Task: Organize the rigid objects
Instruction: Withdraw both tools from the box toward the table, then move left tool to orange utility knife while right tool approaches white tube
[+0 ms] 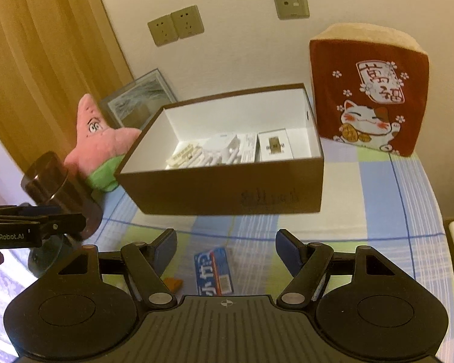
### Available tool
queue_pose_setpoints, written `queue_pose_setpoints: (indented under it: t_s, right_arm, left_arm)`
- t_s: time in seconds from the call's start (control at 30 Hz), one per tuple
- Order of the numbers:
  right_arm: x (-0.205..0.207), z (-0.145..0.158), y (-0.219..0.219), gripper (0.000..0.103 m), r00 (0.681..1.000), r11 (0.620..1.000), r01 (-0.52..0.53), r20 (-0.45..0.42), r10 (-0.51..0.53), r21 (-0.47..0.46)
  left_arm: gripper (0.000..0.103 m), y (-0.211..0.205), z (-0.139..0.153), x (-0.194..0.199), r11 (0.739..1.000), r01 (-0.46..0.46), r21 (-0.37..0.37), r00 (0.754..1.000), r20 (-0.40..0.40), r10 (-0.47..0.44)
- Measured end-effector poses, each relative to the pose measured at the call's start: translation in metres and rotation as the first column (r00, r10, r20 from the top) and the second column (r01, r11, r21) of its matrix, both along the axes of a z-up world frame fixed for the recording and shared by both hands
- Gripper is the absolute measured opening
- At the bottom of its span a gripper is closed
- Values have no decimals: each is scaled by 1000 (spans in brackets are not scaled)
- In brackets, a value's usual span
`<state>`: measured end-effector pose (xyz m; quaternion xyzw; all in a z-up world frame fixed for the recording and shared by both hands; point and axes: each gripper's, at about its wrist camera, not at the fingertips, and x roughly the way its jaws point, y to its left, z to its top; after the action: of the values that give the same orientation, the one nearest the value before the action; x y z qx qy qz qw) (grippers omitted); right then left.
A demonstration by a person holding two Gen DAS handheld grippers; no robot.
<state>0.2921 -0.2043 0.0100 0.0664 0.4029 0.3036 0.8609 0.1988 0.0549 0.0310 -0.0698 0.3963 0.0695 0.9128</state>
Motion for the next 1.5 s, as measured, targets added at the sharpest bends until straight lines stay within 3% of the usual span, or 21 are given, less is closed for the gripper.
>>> queue_pose_setpoints:
  t_s: [0.33,0.67,0.97,1.5]
  right_arm:
    - [-19,-13,-9,69,999,999,-11,-31,10,-31]
    - [-40,-48,-9,69,991,993,-57,-128,44,-103]
    - [-49,-71,-6,69,980,986,-86,-189,58,-144]
    - [-42,-97,-11,69,967,984,-36,-253,-9,-172]
  left_arm:
    - [70,-5,-13,-27,1000,-13,21,999,-39,14]
    - [70,-12,-41,-47,1000,-17,13,993,-115,18]
    - [69,-26,-64,-50,999,25,26,989,-145,-21]
    - [68,-36,-90,-42,997,74,13,984,-166,-70]
